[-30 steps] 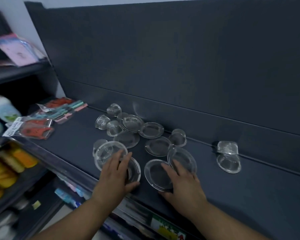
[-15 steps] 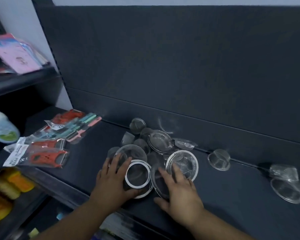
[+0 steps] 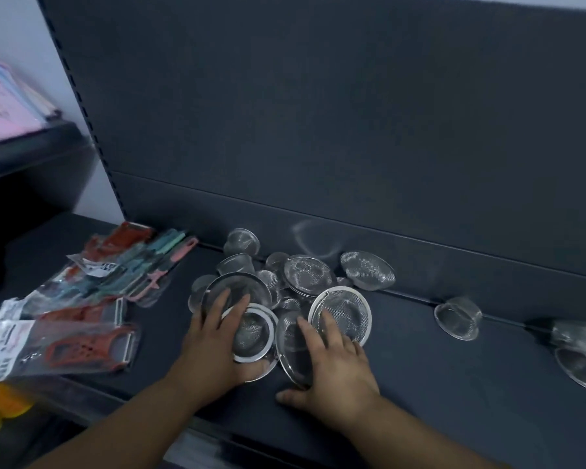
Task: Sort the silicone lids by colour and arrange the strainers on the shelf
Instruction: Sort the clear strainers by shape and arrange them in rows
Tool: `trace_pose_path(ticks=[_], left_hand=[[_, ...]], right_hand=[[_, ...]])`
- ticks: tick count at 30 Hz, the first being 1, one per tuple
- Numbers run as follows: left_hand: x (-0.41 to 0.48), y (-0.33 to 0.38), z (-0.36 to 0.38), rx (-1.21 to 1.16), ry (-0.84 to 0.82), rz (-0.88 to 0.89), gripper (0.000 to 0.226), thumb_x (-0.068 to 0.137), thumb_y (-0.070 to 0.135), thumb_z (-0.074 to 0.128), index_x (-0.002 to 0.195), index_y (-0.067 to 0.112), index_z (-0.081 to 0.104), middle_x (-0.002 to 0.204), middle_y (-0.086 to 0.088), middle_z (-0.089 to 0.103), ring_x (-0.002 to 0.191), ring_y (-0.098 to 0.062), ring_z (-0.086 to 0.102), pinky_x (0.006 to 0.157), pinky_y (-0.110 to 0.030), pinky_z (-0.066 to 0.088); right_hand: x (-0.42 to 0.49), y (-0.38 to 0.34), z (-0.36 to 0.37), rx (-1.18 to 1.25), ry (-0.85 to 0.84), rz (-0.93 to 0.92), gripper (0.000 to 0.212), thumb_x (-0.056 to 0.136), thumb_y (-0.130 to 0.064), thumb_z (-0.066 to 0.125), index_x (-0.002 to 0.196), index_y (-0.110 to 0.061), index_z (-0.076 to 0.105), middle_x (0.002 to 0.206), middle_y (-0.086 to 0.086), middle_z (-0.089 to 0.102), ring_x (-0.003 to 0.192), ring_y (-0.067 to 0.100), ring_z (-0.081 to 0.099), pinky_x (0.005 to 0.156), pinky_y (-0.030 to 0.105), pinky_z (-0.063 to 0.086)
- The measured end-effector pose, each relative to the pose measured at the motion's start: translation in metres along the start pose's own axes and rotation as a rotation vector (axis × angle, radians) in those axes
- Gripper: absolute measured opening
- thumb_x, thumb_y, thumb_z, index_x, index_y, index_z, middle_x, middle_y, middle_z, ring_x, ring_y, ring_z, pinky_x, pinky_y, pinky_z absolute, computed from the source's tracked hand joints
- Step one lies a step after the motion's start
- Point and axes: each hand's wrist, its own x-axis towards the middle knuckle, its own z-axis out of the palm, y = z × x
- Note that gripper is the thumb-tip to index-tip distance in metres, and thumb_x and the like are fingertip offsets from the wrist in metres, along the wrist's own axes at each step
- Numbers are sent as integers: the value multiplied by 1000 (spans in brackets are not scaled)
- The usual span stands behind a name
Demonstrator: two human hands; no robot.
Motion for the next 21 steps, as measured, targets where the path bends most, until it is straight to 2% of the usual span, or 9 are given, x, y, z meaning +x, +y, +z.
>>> trace_pose_path(ticks=[5,9,11,13,15,18,21], left_hand=[[-17,14,8,96,-14,-63,115,40,81,36,143,53,-7,151,20,-28,142,-31,-18,115,-55,2],[-26,27,9,87,-6,-157,112,42,85,34,143,54,-3,150,21,-31,142,-31,-23,114,-58,-1],[-28,35,7,89,10,-200,106,53,87,41,144,53,0,152,19,-29,142,-29,-24,114,-57,-1],[-31,46,6,112,30,-212,92,72,75,49,146,50,1,154,17,-26,142,-28,-23,115,-56,-1],[-34,63,4,122,69,-198,81,82,63,49,147,47,3,157,14,-18,144,-25,-19,116,-53,0],[-33,102,6,150,141,-123,70,90,47,47,149,40,12,160,6,-3,146,-23,-7,118,-49,3],[-26,154,16,196,152,-30,71,87,34,51,149,35,18,160,2,3,147,-24,1,117,-47,6]], right_hand=[[-16,13,-7,35,16,-25,118,60,-70,70,146,-45,-7,158,-6,-16,146,22,7,119,38,2],[-26,27,-16,46,10,-74,117,62,-66,71,146,-46,-8,159,-7,-8,146,21,8,119,38,2],[-32,38,-19,60,19,-99,115,63,-64,72,146,-46,-5,160,-8,-3,145,19,10,120,38,4],[-39,54,-24,72,45,-114,108,68,-62,70,147,-45,-1,159,-9,2,145,17,11,120,38,5],[-46,74,-31,72,78,-112,99,75,-58,66,149,-42,2,159,-8,7,145,16,13,120,37,7],[-58,111,-43,88,140,-89,87,82,-52,61,149,-39,9,157,-7,15,143,16,18,119,33,11],[-72,151,-56,110,192,-55,82,83,-53,59,149,-37,13,156,-8,19,143,14,20,119,33,14]])
